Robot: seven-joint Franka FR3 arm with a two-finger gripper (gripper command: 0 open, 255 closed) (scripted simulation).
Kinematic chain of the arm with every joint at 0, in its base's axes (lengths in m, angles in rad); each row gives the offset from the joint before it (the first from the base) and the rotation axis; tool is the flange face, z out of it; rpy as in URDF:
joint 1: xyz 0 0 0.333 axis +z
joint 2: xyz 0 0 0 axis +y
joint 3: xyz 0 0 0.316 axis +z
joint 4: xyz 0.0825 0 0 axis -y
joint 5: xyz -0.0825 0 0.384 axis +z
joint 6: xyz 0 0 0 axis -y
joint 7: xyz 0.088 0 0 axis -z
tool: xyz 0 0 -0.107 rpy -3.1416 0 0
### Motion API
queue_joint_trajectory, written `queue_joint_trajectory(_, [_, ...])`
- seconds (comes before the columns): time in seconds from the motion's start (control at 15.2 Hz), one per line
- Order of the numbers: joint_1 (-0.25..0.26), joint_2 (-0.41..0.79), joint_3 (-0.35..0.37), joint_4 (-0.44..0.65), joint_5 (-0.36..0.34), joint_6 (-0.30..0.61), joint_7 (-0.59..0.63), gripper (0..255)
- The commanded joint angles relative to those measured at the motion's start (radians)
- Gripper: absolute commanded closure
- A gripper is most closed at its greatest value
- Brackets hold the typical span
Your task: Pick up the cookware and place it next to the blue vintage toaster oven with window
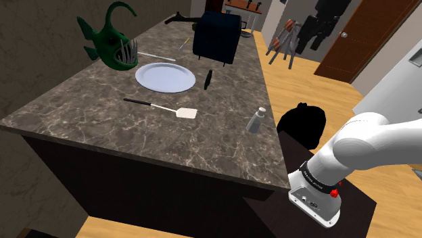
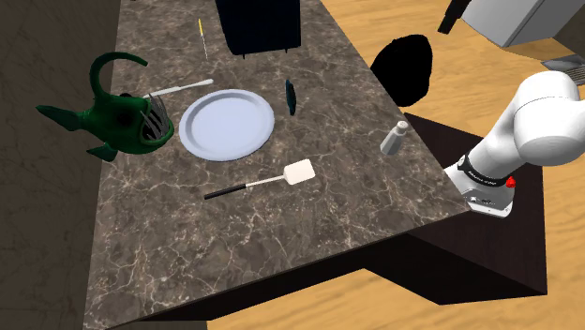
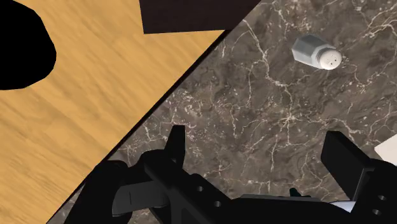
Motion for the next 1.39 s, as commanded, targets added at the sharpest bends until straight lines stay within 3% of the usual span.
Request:
queue_joint_trajectory(0.0, [0.0,0.0,0.0,0.0,0.0,0.0,0.0,0])
queue_joint_trajectory(0.66, [0.089,0.248,0.051,-0.014,0.049,0.272,-0.054,0])
queue_joint_trajectory(1.32, [0.165,0.541,0.117,0.073,0.076,0.489,-0.111,0])
